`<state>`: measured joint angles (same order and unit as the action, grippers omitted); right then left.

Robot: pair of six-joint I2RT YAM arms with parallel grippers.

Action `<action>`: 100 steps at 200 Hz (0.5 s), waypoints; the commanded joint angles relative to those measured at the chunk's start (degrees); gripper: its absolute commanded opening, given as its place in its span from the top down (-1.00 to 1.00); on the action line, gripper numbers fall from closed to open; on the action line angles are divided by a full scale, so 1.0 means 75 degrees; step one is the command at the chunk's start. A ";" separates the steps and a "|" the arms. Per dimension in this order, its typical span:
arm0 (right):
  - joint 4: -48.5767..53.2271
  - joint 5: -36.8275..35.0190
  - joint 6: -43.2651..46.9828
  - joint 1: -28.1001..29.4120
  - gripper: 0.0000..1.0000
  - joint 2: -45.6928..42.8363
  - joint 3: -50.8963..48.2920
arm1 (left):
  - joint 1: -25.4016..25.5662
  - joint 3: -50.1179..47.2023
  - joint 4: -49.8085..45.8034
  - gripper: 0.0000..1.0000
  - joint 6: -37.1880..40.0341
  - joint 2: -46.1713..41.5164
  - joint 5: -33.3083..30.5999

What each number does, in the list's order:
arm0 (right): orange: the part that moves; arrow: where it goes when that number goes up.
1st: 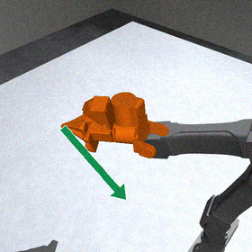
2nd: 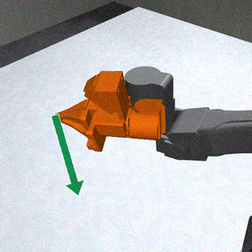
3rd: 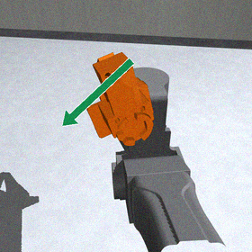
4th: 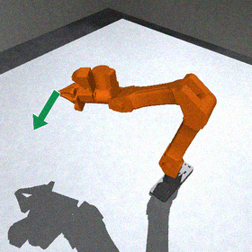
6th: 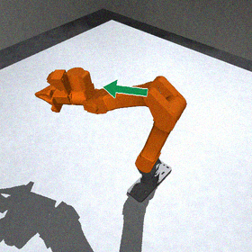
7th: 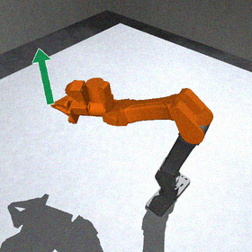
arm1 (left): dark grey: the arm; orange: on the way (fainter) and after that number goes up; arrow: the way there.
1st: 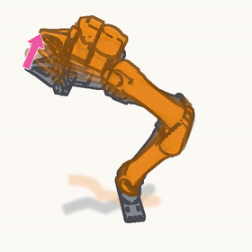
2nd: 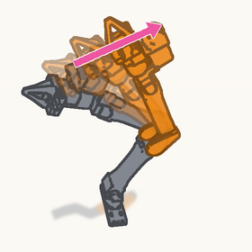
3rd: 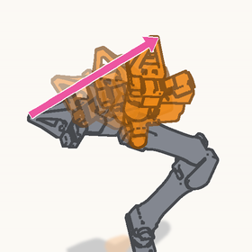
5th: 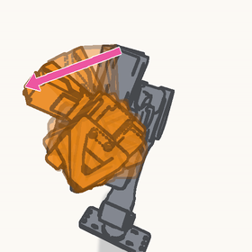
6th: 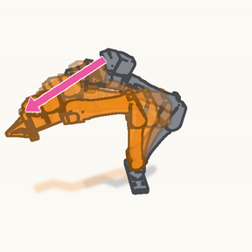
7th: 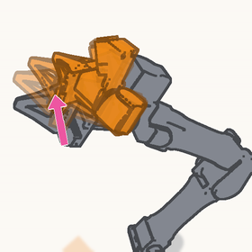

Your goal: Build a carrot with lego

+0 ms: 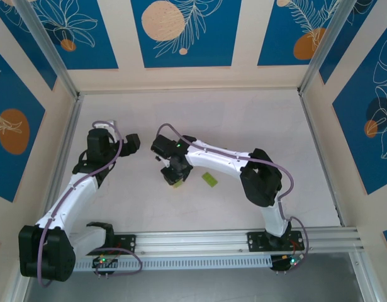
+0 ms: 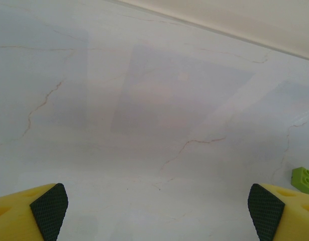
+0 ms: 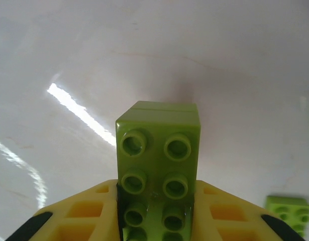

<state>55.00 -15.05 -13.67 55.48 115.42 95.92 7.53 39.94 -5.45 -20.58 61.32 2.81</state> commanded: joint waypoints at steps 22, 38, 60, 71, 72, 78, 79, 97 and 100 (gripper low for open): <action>0.0390 0.0205 0.1241 -0.0466 0.38 0.0030 0.0543 | 0.0068 0.0065 0.0073 -0.90 0.0072 -0.0088 0.0129; 0.0287 0.0595 0.1401 -0.0590 0.37 0.0054 0.0556 | 0.0067 0.0071 0.0077 -0.90 0.0083 -0.0086 0.0129; 0.0208 0.1026 0.1499 -0.0746 0.36 0.0109 0.0529 | 0.0070 0.0065 0.0061 -0.90 0.0084 -0.0095 0.0119; 0.0138 0.1065 0.1620 -0.0771 0.36 0.0111 0.0478 | 0.0070 0.0065 0.0062 -0.90 0.0087 -0.0102 0.0118; 0.0129 0.1073 0.1646 -0.0774 0.36 0.0113 0.0471 | 0.0066 0.0065 0.0066 -0.90 0.0085 -0.0102 0.0118; 0.0083 0.1149 0.1825 -0.0740 0.36 0.0096 0.0440 | 0.0067 0.0065 0.0066 -0.90 0.0085 -0.0089 0.0118; 0.0078 0.1162 0.1865 -0.0735 0.36 0.0088 0.0435 | 0.0071 0.0065 0.0063 -0.90 0.0090 -0.0089 0.0118; 0.0110 0.0821 0.2387 -0.0524 0.34 0.0173 0.0340 | 0.0069 0.0065 0.0072 -0.90 0.0084 -0.0078 0.0112; 0.0162 0.0771 0.2422 -0.0511 0.34 0.0213 0.0380 | 0.0071 0.0065 0.0065 -0.90 0.0089 -0.0072 0.0114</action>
<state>55.90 -10.07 -1.41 49.98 115.42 98.56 7.53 39.94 -5.48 -20.58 61.32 2.98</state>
